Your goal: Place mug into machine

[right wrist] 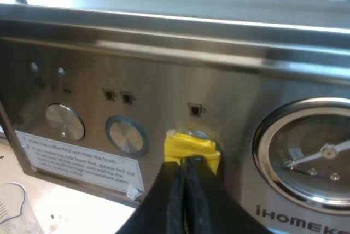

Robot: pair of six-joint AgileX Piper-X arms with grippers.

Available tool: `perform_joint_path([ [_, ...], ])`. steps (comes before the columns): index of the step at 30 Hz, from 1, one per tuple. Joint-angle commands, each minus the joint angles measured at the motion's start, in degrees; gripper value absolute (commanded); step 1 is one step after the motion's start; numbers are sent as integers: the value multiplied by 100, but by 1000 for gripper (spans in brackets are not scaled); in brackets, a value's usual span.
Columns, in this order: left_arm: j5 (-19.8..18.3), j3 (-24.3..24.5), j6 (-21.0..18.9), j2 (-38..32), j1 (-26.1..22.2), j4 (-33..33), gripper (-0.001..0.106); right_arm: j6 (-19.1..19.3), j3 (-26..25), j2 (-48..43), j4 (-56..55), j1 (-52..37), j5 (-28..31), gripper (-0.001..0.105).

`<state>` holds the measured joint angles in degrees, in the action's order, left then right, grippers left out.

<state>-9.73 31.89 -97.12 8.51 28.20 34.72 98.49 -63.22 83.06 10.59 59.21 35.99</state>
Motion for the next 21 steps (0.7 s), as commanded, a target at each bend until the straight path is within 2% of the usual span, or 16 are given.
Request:
perform_joint_path([
  [1, -16, 43, -72, 13, 28, 17, 81, 64, -78, 131, 272, -308, 439, 0],
  [7, -16, 43, -72, 13, 28, 17, 81, 64, -78, 73, 127, -189, 296, 0],
  [10, -16, 43, -72, 13, 28, 17, 81, 6, -78, -142, -373, 24, -322, 3],
  [12, -16, 43, -72, 13, 28, 17, 81, -400, -78, -412, -962, 210, -570, 18],
  [13, -16, 43, -72, 13, 28, 17, 81, -456, -78, -454, -1059, 240, -589, 24],
  [14, -16, 43, -72, 13, 28, 17, 81, -589, -78, -583, -1322, 316, -675, 40],
  [15, -16, 43, -72, 13, 28, 17, 81, -675, -78, -720, -1540, 384, -669, 52],
  [17, -16, 43, -98, 13, 28, 17, 81, -708, -78, -912, -1893, 461, -670, 65],
  [19, -77, 43, -233, 13, 28, 17, 81, -706, -78, -1144, -2216, 548, -670, 70],
  [21, -138, 81, -601, 13, 28, 17, 81, -706, -78, -1312, -2405, 590, -670, 70],
])
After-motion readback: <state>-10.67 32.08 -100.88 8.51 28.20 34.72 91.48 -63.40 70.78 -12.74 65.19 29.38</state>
